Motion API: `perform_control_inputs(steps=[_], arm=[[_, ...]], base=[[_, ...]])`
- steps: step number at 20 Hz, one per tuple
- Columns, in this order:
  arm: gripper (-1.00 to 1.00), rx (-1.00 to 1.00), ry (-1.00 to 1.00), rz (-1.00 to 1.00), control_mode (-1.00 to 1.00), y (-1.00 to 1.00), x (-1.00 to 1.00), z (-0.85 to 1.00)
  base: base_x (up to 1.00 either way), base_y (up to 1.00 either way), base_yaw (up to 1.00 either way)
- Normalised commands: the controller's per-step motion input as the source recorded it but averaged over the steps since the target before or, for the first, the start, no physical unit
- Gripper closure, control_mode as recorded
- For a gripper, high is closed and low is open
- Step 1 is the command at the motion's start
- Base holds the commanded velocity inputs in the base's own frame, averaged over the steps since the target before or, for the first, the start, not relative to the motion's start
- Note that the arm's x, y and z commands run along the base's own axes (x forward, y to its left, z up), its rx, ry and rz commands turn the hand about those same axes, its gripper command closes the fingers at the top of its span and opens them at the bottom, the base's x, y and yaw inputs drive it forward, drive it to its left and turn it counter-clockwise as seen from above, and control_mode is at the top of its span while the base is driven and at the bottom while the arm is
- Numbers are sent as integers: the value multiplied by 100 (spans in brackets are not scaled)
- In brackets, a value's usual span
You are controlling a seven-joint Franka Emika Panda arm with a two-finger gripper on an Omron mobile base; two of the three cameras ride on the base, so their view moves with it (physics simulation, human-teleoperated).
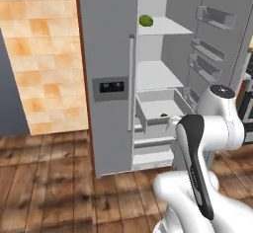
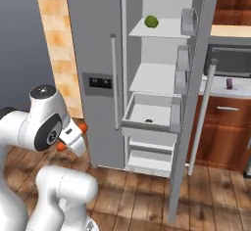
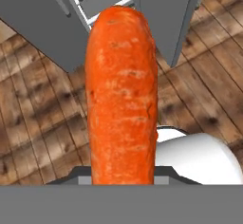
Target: Place the carrot and lime inside the fridge drawer. Close the drawer after placing the vegetables.
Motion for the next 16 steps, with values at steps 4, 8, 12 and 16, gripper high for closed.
perform_control_inputs(steps=[4,8,12,16], arm=[[100,0,0,0,100,0,0,0],[100,0,0,0,100,0,0,0],[100,0,0,0,100,0,0,0],[100,0,0,0,100,0,0,0]], base=[[71,50,-41],[67,49,-39],[59,32,-35],[40,32,-30]])
